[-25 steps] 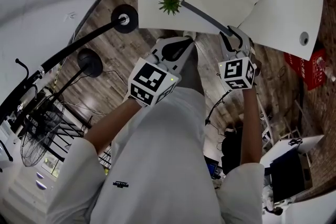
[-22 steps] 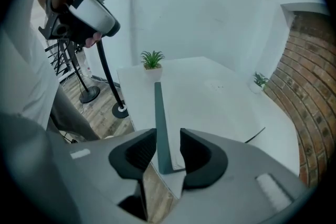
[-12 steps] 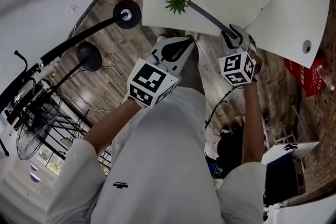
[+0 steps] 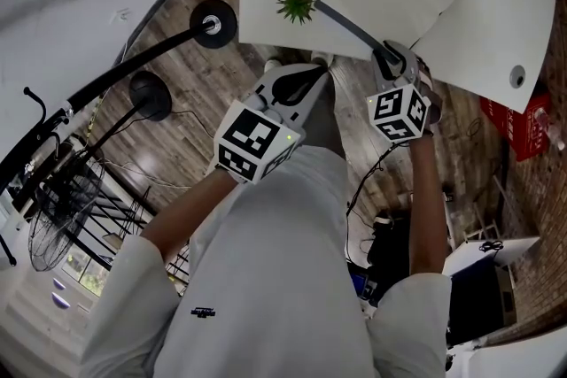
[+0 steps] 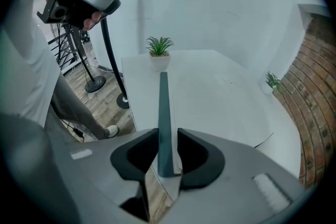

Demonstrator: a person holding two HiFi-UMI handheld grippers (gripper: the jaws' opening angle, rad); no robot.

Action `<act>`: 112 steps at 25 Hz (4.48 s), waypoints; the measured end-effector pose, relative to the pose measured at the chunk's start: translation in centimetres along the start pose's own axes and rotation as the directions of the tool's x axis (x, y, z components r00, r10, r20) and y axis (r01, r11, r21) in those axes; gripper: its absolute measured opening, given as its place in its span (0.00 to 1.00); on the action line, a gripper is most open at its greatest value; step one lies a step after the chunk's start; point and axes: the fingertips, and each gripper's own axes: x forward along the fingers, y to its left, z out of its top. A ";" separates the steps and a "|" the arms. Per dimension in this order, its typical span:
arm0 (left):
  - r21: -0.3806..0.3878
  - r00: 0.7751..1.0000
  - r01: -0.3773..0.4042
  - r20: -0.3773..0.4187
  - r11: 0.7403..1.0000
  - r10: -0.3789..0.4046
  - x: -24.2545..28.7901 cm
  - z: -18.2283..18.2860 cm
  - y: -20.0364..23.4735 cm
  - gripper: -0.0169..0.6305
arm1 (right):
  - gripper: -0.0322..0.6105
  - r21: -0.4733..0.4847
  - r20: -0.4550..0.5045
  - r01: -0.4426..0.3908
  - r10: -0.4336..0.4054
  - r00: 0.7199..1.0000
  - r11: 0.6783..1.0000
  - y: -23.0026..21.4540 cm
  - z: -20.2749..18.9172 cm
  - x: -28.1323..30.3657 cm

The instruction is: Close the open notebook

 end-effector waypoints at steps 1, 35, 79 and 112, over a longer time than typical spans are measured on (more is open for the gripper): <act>0.002 1.000 0.002 0.002 1.000 -0.002 0.0 0.1 0.0 0.04 | 0.24 -0.006 -0.001 -0.001 0.001 1.000 1.000 0.1 0.0 0.0; 0.006 1.000 -0.002 0.001 1.000 0.002 -0.1 0.4 0.3 0.04 | 0.12 -0.063 -0.101 -0.125 0.118 0.988 0.990 1.0 -0.9 -0.2; 0.022 1.000 0.015 0.000 1.000 -0.015 -0.4 0.5 0.0 0.04 | 0.18 -0.281 -0.243 -0.120 0.050 0.969 0.952 0.5 -5.0 -2.4; 0.008 1.000 0.008 0.003 1.000 -0.008 0.1 0.7 0.4 0.04 | 0.09 -0.269 -0.271 -0.254 0.180 0.946 0.929 0.8 -5.1 -2.1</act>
